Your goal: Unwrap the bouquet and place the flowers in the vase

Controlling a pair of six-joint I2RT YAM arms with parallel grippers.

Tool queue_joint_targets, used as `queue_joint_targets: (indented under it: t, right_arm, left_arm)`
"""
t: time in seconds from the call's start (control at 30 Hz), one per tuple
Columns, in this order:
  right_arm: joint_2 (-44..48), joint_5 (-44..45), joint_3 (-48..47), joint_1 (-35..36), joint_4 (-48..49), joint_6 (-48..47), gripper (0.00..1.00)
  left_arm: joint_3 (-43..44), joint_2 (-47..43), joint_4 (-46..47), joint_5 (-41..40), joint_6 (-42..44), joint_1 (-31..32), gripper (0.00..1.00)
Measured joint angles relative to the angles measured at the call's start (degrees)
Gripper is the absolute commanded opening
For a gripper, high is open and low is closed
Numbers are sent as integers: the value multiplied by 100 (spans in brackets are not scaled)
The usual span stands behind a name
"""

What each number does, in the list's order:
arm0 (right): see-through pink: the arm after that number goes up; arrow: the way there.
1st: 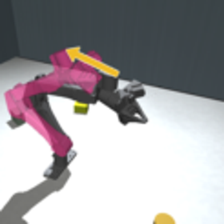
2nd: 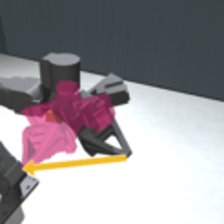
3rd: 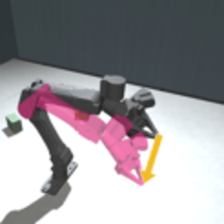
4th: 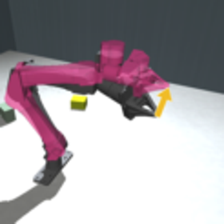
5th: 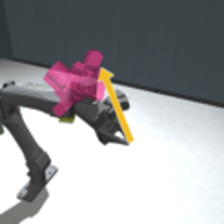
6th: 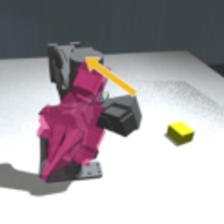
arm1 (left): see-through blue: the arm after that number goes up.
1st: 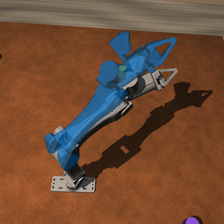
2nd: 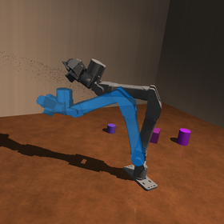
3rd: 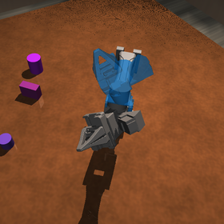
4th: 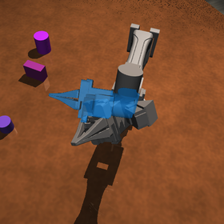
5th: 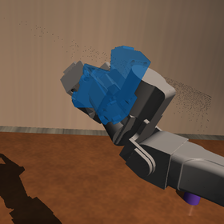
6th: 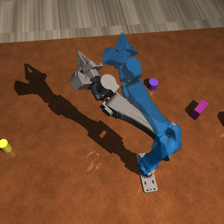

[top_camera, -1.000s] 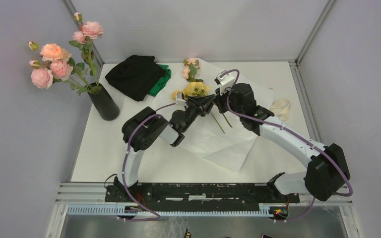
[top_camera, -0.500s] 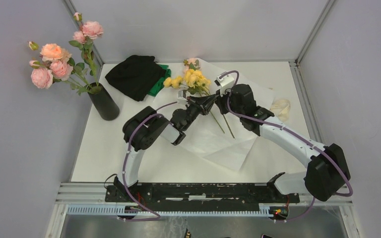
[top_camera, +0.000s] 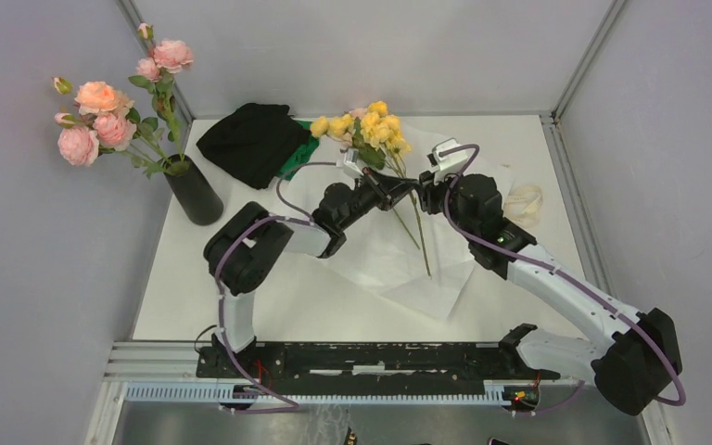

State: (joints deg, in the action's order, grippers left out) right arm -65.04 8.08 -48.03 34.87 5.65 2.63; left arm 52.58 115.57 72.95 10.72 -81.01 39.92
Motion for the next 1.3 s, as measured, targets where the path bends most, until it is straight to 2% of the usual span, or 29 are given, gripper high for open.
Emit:
queue_joint_targets:
  t: [0.1, 0.23, 0.4, 0.5, 0.67, 0.83, 1.1, 1.3]
  right_arm:
    - [155, 205, 188, -2, 105, 0, 41]
    - [186, 289, 420, -7, 175, 4, 42]
    - [155, 254, 616, -7, 291, 28, 42]
    - [155, 208, 769, -7, 417, 72, 42]
    - [151, 122, 922, -7, 466, 120, 42]
    - [144, 74, 981, -7, 518, 160, 42]
    - [83, -74, 1102, -7, 649, 210, 42]
    - [-240, -369, 1102, -7, 745, 321, 42]
  left_arm:
    - [315, -752, -1596, -81, 1113, -4, 2]
    - [815, -1932, -3469, -691, 2736, -13, 2]
    - [1104, -3421, -4942, -1923, 4498, -122, 2]
    - [1169, -4131, -5344, -2931, 5523, -212, 2]
    - [1038, -4894, -5460, -4345, 6874, -638, 2]
    - [702, -5184, -5213, -5217, 8008, -1296, 2]
    - [662, -4837, -4559, -5678, 9213, -2553, 2]
    - [636, -4133, -4094, -5711, 9374, -3344, 2]
